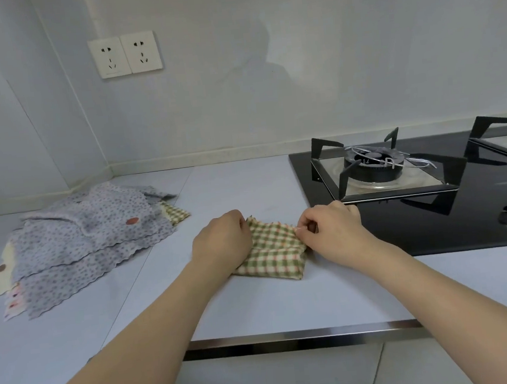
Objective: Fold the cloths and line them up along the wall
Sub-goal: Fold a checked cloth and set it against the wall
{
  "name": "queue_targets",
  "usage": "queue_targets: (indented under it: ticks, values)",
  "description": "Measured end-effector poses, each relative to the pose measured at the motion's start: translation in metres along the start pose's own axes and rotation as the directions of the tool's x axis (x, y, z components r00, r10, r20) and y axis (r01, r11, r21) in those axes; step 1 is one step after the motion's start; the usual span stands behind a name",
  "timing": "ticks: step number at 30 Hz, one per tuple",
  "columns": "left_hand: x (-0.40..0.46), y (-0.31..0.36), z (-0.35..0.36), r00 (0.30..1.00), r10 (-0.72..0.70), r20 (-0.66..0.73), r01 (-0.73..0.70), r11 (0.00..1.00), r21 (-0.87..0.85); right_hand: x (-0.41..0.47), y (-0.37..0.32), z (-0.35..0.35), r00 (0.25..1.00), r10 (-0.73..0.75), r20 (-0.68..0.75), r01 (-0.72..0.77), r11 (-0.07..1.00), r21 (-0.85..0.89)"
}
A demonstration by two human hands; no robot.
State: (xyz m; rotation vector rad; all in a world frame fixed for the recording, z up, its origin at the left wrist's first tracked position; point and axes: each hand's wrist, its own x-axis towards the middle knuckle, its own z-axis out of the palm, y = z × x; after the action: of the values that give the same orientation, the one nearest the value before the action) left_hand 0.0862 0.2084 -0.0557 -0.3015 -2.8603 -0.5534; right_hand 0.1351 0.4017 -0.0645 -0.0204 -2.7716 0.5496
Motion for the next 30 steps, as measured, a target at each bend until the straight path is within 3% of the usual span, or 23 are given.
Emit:
queue_targets:
  ticks: [3,6,9,12,15,20,30]
  values:
    - [-0.009,0.001,-0.010,0.999,0.032,-0.042,-0.030,0.999,0.034,0.003,0.000,0.000,0.998,0.053,0.026,-0.052,0.998,-0.029]
    - [-0.033,0.004,-0.021,0.957,0.202,-0.210,-0.212,0.977,-0.026,0.007,0.001,-0.007,0.989,0.094,0.114,-0.097,0.995,0.019]
    - [-0.058,0.013,-0.026,0.947,0.310,-0.082,-0.319,0.939,-0.126,0.005,0.001,-0.017,0.975,0.124,0.182,-0.125,0.992,-0.001]
    - [-0.070,0.025,-0.017,0.958,0.288,-0.017,-0.287,0.957,0.030,-0.006,-0.002,-0.015,0.980,0.122,0.154,-0.124,0.992,0.003]
    - [-0.080,0.038,-0.012,0.970,0.242,0.007,-0.239,0.955,0.178,-0.024,-0.006,-0.008,0.996,0.082,0.017,-0.082,0.997,-0.013]
    - [-0.094,0.039,-0.013,0.960,0.278,-0.001,-0.257,0.888,0.380,-0.046,-0.008,0.002,0.997,0.024,-0.075,-0.031,0.996,-0.086]
    - [-0.099,0.055,-0.008,0.994,0.101,0.045,-0.110,0.944,0.311,-0.047,-0.005,0.009,0.988,0.079,-0.130,-0.079,0.997,-0.001]
